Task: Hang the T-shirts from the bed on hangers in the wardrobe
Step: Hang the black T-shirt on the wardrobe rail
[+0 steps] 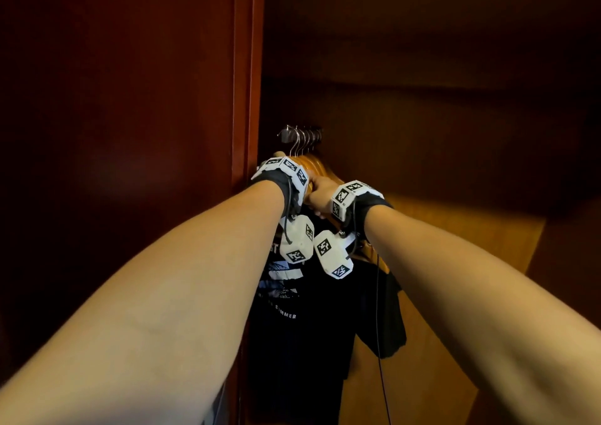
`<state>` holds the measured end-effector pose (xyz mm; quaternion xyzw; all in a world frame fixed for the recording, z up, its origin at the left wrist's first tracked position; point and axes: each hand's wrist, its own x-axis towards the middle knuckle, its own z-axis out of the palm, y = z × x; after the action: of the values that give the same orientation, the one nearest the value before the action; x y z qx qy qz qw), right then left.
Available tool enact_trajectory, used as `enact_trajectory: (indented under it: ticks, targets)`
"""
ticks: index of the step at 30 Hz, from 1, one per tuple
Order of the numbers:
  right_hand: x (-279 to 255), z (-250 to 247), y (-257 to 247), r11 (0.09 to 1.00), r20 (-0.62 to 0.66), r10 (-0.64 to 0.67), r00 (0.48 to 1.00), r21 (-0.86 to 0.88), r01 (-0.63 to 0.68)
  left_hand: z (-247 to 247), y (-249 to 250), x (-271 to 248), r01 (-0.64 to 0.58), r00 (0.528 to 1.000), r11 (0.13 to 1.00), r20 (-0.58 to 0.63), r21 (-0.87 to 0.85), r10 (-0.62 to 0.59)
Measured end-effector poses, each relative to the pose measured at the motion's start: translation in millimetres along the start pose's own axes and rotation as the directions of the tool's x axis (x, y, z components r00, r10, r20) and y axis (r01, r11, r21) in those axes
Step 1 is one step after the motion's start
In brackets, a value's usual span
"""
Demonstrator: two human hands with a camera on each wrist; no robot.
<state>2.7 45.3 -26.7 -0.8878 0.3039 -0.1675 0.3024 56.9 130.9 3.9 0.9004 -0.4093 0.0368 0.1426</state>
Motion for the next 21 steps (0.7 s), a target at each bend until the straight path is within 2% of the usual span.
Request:
enact_trajectory:
  ticks: [1, 3, 5, 7, 8, 12, 15, 21]
  targets:
    - [0, -3, -1, 1.0, -0.019, -0.009, 1.0, -0.007, 0.009, -4, 2, -1, 0.015, 1.0, 0.999, 0.01, 0.03, -0.015]
    - [-1, -9, -3, 0.999, -0.072, -0.024, 0.997, -0.027, 0.022, -6, 4, 7, 0.102, 0.989, 0.994, -0.099, -0.044, -0.106]
    - [-5, -17, -3, 0.999, -0.126, -0.037, 0.991, -0.044, 0.032, -8, 6, 3, 0.158, 0.972, 0.963, -0.137, -0.22, -0.19]
    - [-14, -26, -1, 0.998, -0.184, -0.031, 0.982, -0.058, 0.02, -8, 9, -2, 0.156, 0.955, 0.896, -0.168, -0.415, -0.244]
    - [-19, -30, 2, 0.998, -0.209, -0.022, 0.978, -0.066, 0.008, -5, 10, -2, 0.136, 0.954, 0.878, -0.178, -0.46, -0.241]
    - [-46, -41, 22, 0.991, -0.275, 0.043, 0.96, -0.113, -0.076, 8, 17, -10, -0.03, 0.976, 0.811, -0.193, -0.584, -0.103]
    - [-79, -49, 43, 0.985, -0.33, 0.057, 0.942, -0.133, -0.106, 22, 21, -19, -0.194, 0.971, 0.718, -0.237, -0.668, 0.041]
    - [-152, -66, 87, 0.969, -0.371, 0.156, 0.915, -0.124, -0.216, 64, 54, -51, -0.312, 0.938, 0.498, -0.177, -0.809, 0.299]
